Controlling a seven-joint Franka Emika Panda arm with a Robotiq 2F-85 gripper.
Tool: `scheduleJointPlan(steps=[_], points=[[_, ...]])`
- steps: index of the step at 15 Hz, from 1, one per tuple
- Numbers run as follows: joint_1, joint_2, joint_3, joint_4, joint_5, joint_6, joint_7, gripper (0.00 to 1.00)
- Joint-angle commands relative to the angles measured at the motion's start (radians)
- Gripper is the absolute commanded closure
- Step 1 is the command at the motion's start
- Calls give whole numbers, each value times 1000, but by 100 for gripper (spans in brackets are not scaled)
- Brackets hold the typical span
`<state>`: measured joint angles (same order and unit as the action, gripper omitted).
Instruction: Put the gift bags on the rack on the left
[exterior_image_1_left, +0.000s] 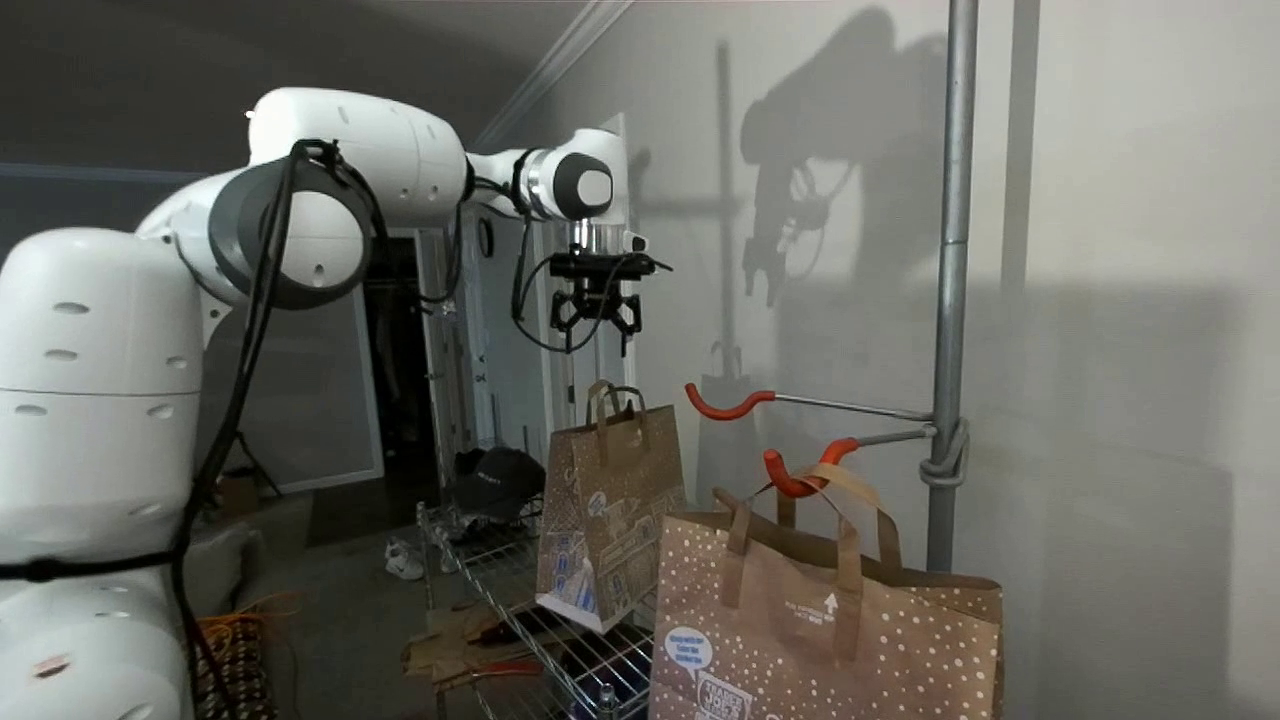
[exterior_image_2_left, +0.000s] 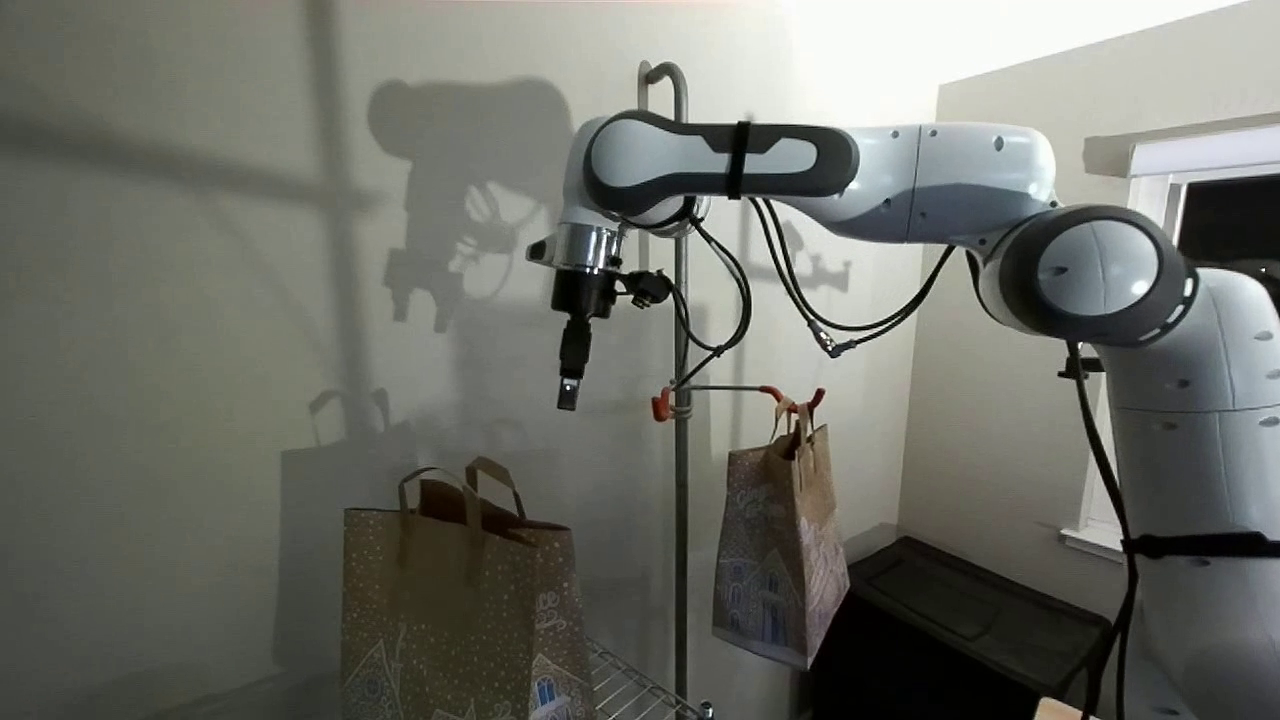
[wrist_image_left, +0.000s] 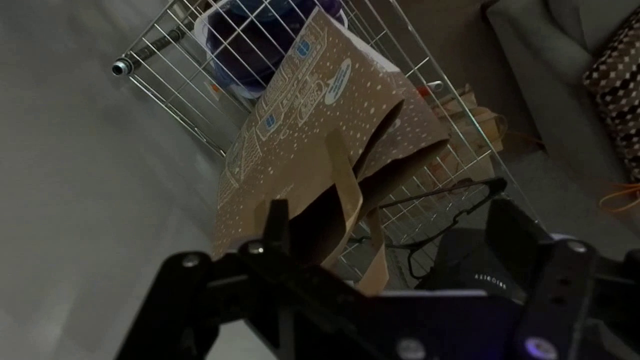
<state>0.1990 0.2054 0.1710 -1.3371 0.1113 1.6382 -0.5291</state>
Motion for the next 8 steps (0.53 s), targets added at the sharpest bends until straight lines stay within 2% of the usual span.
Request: scheduleJointPlan(steps=[1,2,8], points=[[-32,-153,-11,-241,39,69,-98,0],[-6,-174,3,-289,43,93,-65,0],[-16,-350,4,-590,163,189,-77,0]])
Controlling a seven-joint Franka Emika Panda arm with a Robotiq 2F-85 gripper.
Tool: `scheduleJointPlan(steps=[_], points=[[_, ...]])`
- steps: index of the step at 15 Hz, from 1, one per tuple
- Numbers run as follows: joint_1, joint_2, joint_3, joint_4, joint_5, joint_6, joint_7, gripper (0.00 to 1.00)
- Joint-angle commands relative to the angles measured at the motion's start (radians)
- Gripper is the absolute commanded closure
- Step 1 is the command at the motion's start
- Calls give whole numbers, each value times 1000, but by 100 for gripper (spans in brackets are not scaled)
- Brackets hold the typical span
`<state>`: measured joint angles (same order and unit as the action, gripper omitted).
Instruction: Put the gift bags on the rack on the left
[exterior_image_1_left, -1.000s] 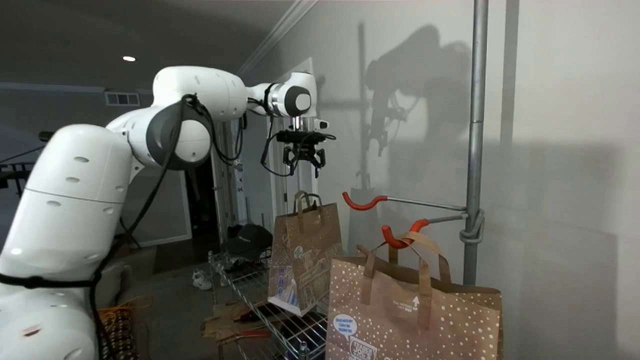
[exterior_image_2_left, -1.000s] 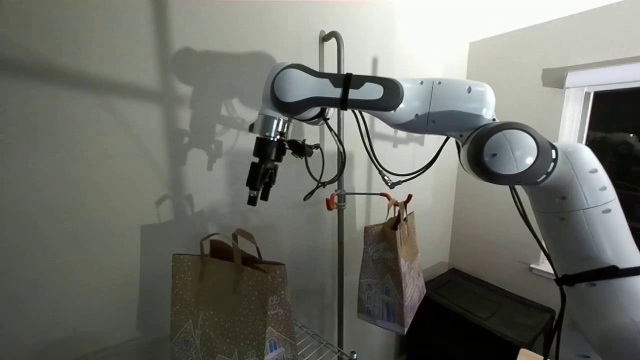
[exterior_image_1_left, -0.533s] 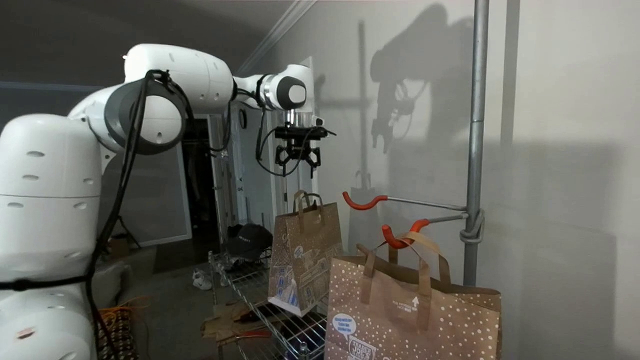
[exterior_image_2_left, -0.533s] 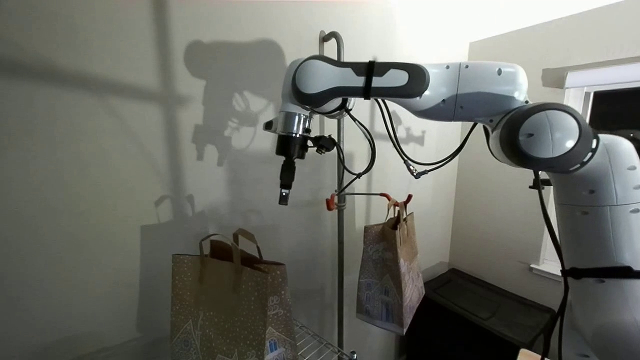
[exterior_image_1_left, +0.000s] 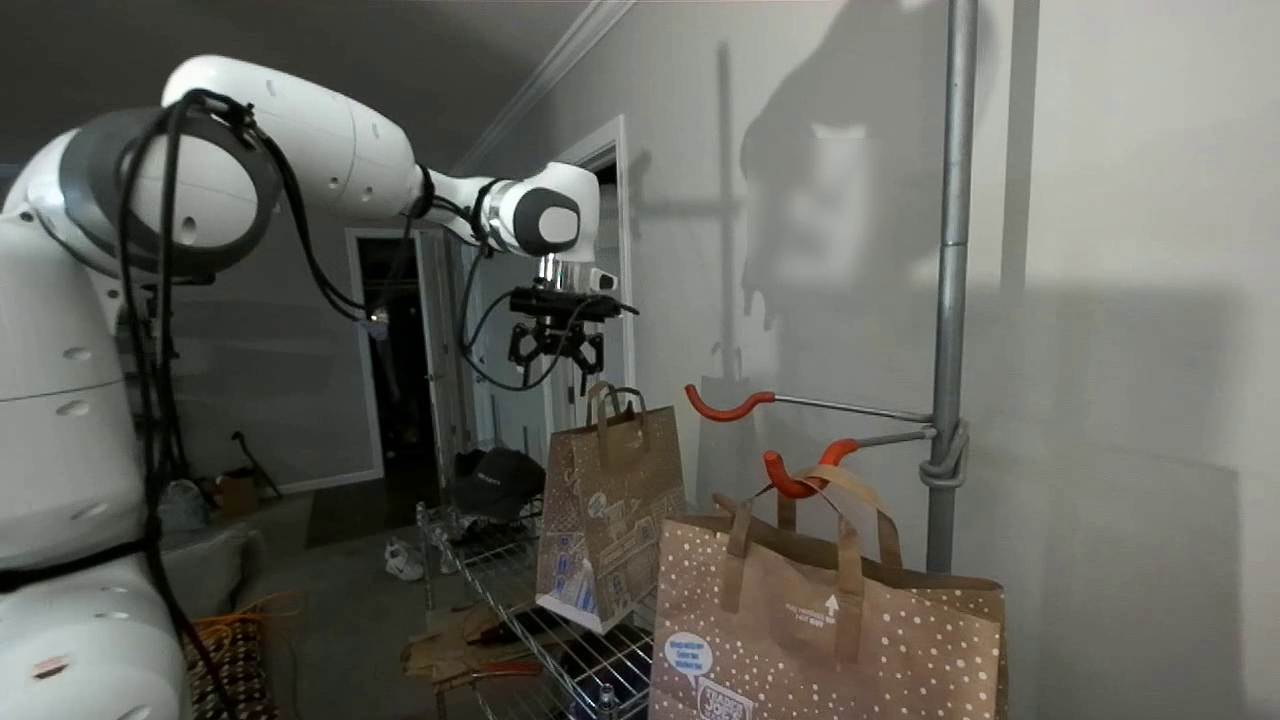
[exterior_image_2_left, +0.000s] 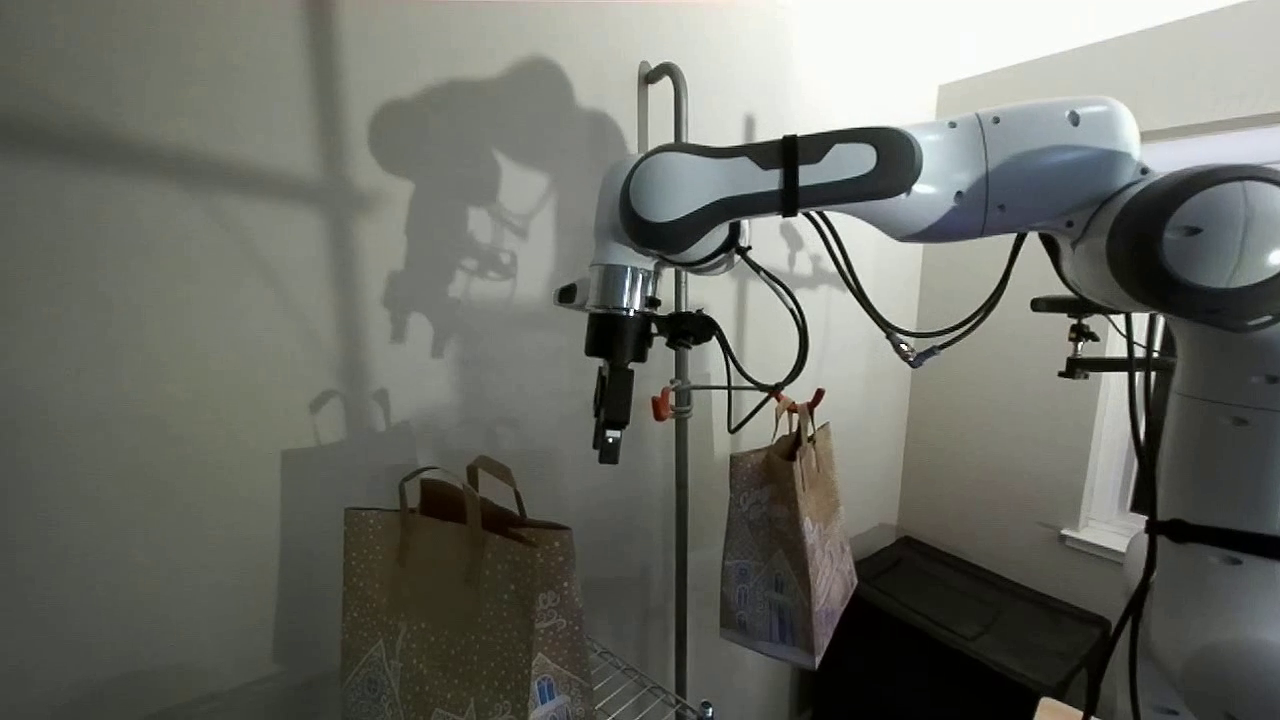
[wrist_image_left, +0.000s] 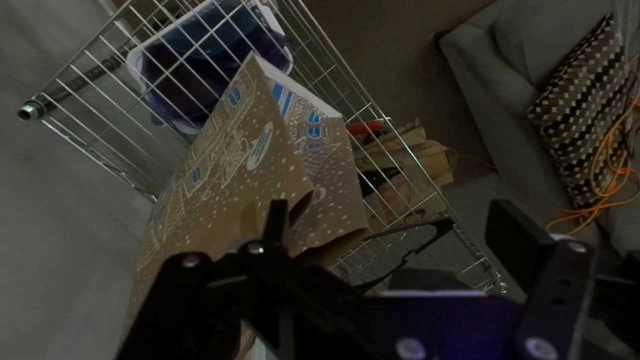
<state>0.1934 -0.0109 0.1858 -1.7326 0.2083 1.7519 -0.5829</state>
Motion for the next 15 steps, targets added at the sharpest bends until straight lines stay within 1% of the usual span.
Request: scheduleJointPlan(steps=[1,3,5,9,12,15], points=[[-10,-165,-18,-247,79,92,-14,0],[-14,-231,-37,-355,73,107,35,0],[-23,-293,-69,-465,67,129,36,0],[-61,-419,-180,-683,58,189,-15,0],[-132,-509,-281,-795,34,233,11,0],[-229,-564,-402,-834,8,226,13,0]])
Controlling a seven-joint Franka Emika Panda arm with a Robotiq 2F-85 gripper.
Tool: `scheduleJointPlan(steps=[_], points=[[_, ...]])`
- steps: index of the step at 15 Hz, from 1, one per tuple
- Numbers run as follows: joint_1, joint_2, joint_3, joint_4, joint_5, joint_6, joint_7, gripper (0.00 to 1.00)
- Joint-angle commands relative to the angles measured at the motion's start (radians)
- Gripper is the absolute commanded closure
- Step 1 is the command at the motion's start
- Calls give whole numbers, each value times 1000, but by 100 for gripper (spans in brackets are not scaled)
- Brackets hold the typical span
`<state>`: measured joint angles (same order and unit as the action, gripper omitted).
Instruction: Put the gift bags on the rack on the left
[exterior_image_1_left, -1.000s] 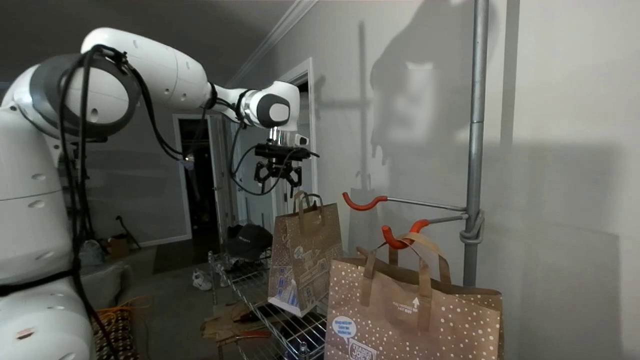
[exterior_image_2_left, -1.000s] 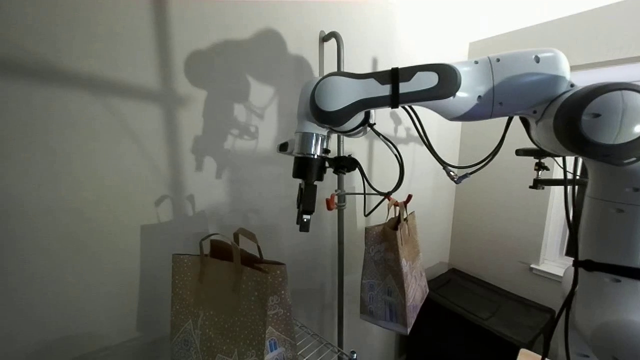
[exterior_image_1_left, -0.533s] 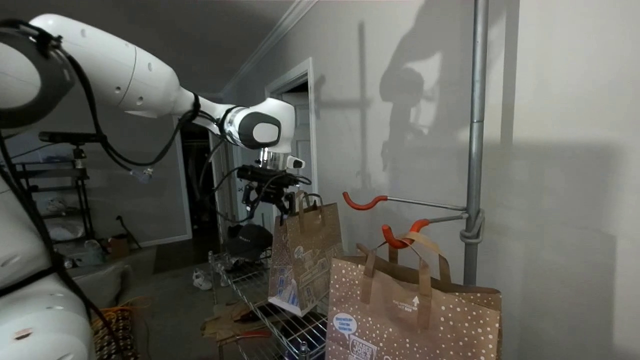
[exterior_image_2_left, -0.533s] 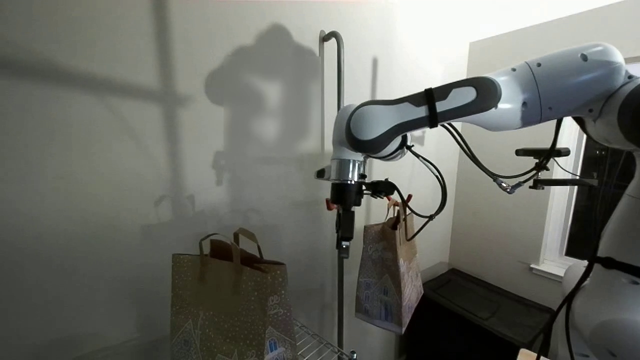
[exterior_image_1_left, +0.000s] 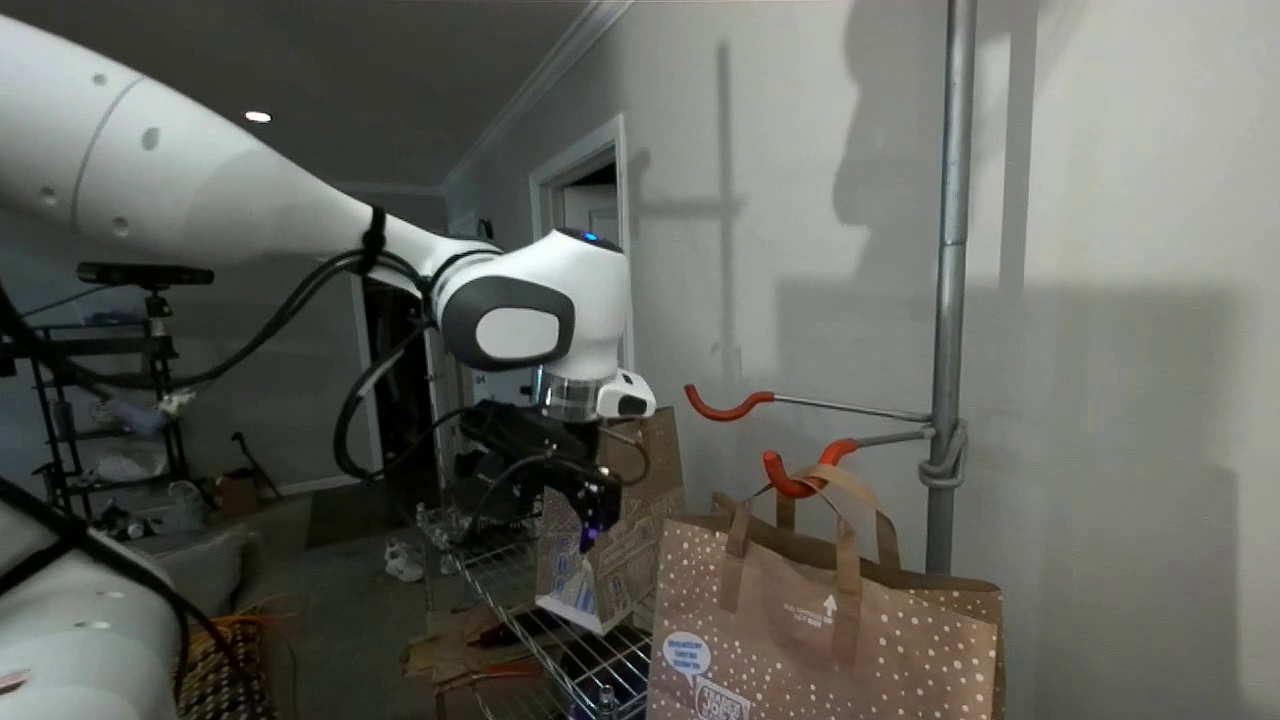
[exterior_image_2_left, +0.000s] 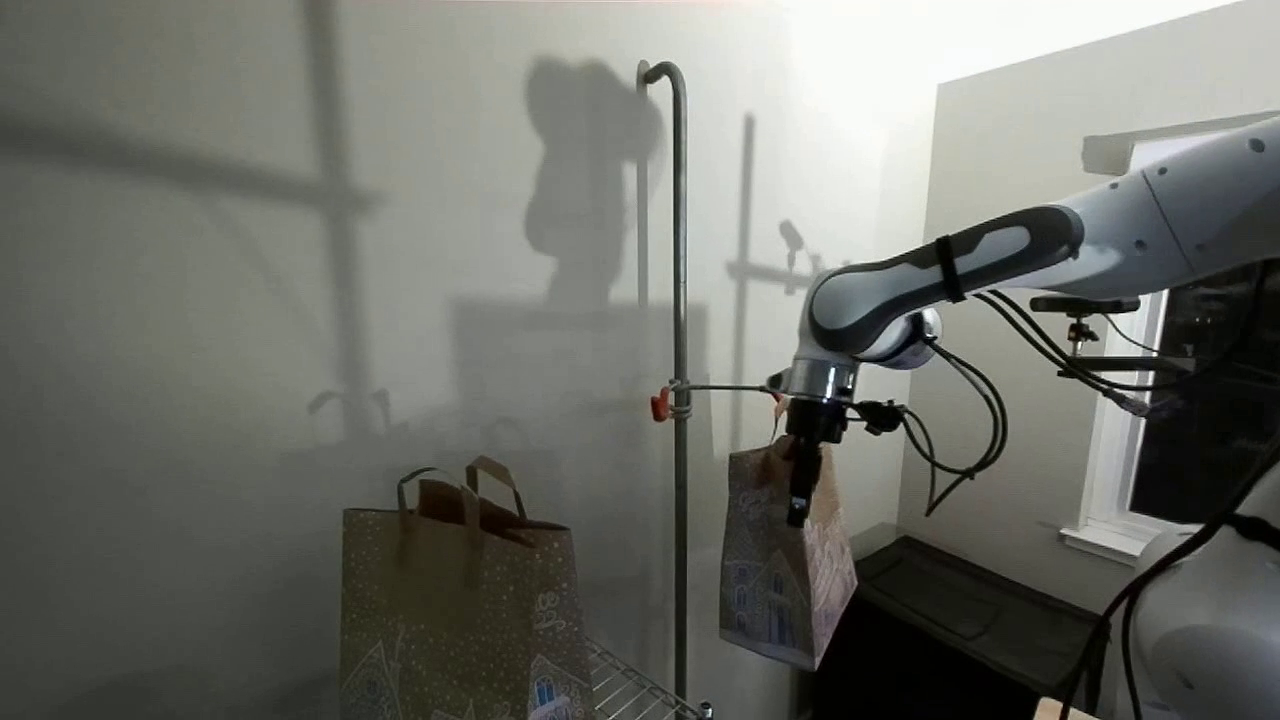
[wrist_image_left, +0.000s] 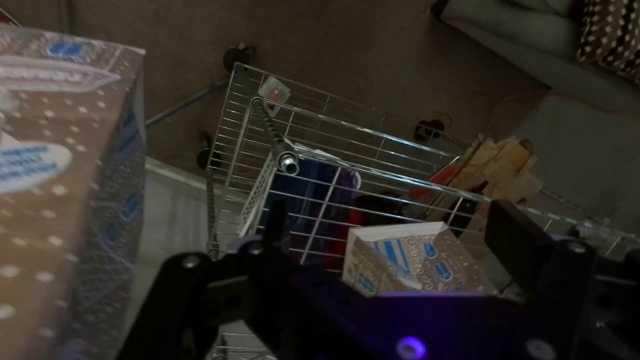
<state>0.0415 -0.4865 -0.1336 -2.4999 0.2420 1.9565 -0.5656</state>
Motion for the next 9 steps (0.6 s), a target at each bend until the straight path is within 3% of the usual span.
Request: scheduleJointPlan(steps=[1,6,7,9], points=[[-105,-78,-100,-50,-41,29,25,0],[-196,-98,-132,-48,-110,187,108,0],[-168,-78,-160,-28,-91,129,60,0],[-167,-78,-165,-27,-93,134,64,0]])
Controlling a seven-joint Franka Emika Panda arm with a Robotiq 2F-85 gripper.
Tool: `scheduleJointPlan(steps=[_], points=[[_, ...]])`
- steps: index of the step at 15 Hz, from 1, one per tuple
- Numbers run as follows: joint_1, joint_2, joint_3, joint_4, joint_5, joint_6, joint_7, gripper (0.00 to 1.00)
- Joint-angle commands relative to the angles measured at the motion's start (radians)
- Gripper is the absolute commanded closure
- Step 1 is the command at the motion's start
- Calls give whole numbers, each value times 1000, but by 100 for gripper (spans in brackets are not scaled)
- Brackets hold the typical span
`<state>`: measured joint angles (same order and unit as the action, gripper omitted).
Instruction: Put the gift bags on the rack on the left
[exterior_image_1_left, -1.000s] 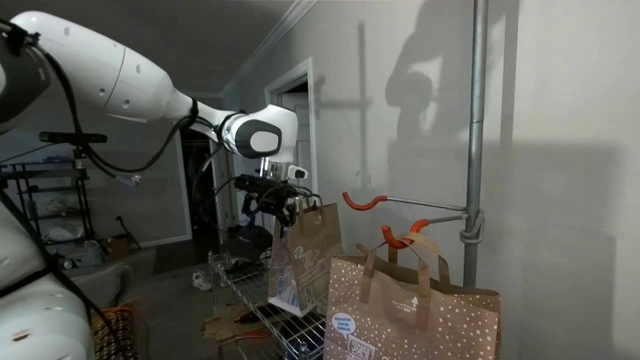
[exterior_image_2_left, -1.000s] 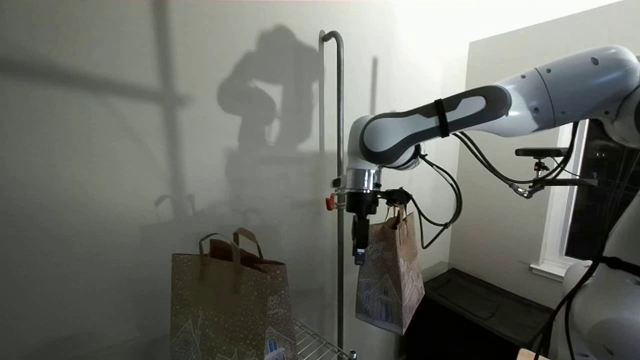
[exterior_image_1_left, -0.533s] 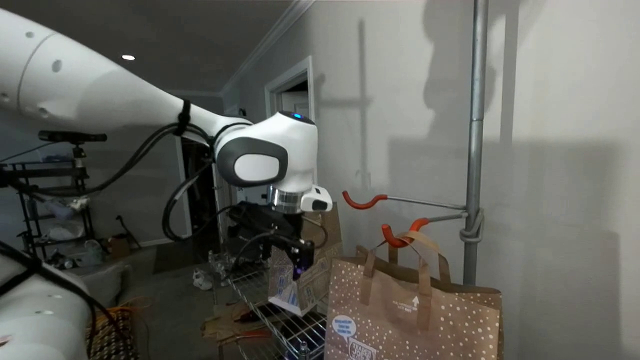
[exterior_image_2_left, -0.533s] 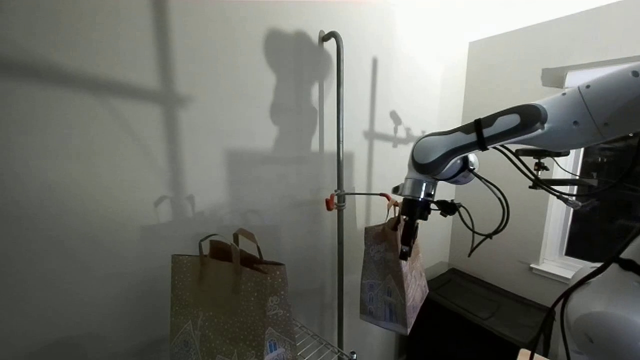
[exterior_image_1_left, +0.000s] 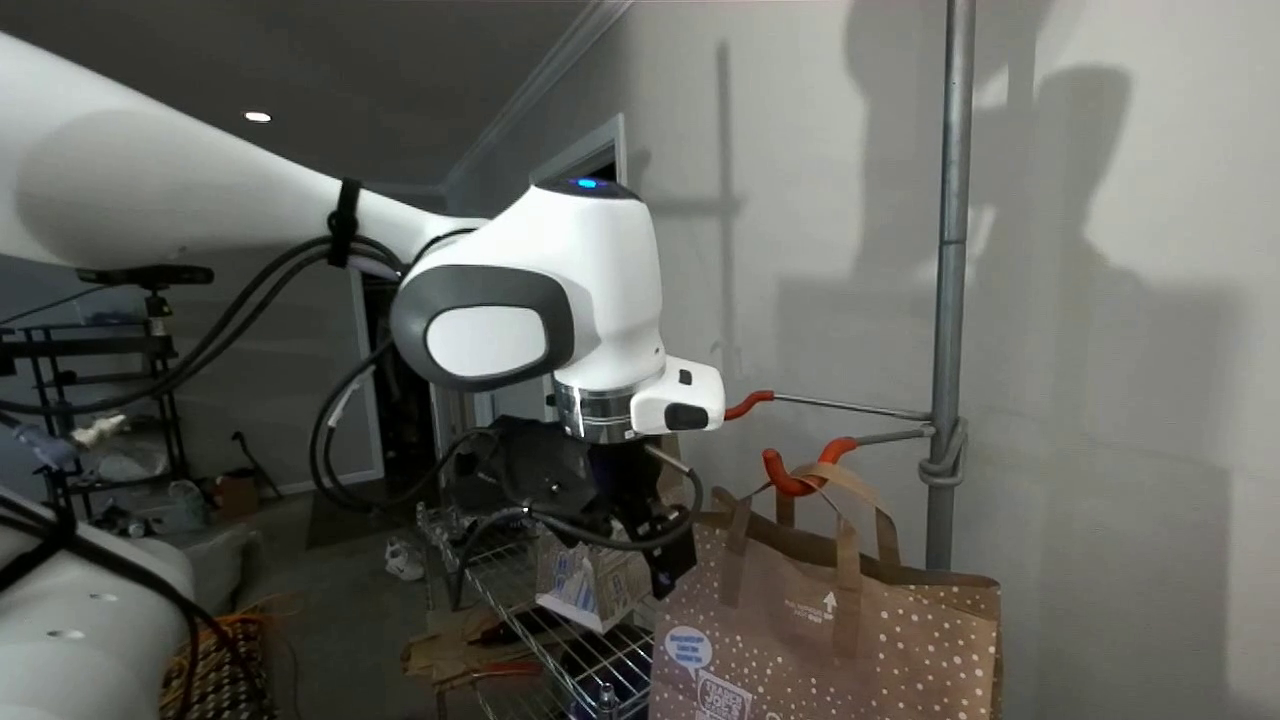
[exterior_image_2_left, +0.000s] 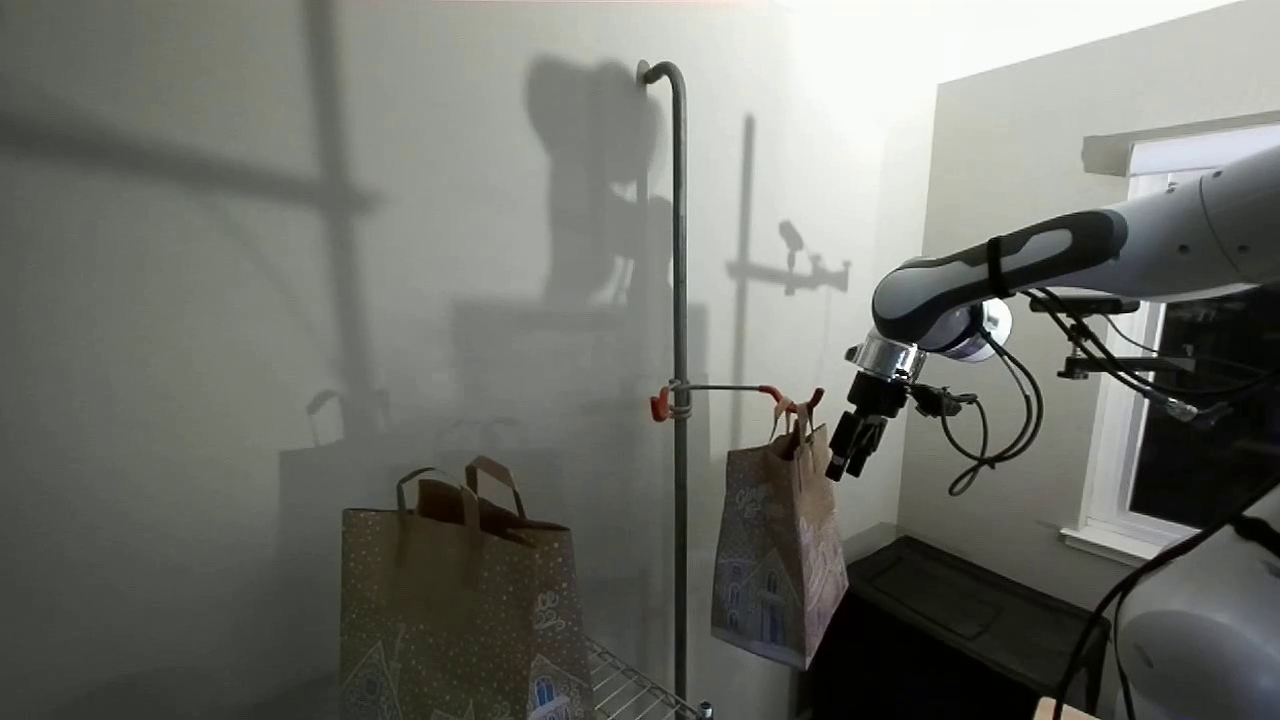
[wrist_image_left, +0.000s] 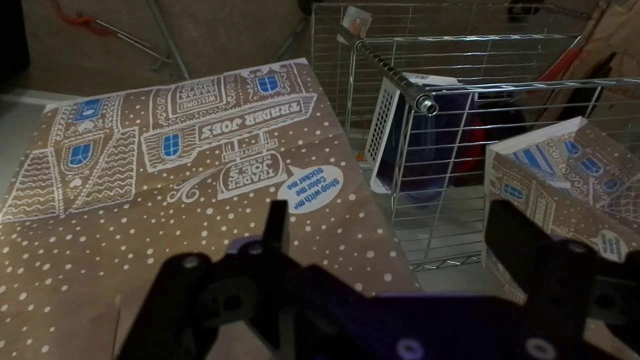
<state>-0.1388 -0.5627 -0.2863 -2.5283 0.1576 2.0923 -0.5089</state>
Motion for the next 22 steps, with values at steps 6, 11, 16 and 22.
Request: scheduleJointPlan(steps=[6,11,16,22], points=[[-13,5,37,16,-11,3,159,0],[-18,-39,145,25,29,-7,534,0],[-61,-82,274,0,-24,72,866,0],[-94,-66,357,25,-139,64,1038,0]])
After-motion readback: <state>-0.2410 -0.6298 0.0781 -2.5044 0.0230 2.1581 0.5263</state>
